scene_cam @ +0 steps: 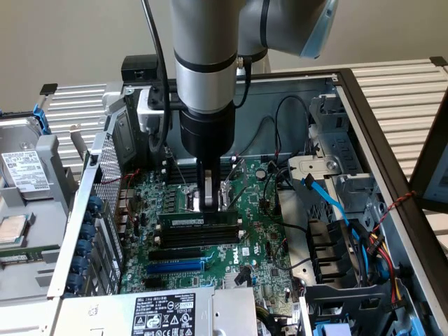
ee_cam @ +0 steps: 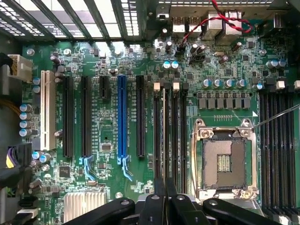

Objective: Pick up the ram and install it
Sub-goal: 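Insert the ram into the slot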

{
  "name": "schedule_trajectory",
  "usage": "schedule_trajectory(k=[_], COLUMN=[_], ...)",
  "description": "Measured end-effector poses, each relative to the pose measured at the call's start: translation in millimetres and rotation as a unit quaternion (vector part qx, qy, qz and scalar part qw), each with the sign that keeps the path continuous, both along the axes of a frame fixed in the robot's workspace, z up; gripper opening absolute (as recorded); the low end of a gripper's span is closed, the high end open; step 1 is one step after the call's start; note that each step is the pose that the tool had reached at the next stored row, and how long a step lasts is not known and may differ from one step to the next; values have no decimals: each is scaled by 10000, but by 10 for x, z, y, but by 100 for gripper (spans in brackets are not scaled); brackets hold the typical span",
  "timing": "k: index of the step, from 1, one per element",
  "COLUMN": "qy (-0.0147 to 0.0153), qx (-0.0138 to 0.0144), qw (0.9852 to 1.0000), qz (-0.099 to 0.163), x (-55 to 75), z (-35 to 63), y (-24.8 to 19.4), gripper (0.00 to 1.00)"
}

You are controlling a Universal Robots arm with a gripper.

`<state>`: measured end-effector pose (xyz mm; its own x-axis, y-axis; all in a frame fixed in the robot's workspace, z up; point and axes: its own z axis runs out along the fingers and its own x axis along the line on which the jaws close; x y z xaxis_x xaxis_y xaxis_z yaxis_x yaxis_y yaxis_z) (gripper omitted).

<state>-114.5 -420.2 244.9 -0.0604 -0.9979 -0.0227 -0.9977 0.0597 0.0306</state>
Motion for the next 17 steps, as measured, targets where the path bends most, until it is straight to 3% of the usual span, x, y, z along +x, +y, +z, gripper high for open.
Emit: schedule_trajectory(k=[5, 13, 17], qy=[-9, -10, -10], qx=[0, 0, 0], qw=[10000, 10000, 10000], qz=[-13, -12, 2], x=[-9, -9, -9], z=[-77, -83, -83], y=[0, -8, -33], gripper=[12, 12, 12])
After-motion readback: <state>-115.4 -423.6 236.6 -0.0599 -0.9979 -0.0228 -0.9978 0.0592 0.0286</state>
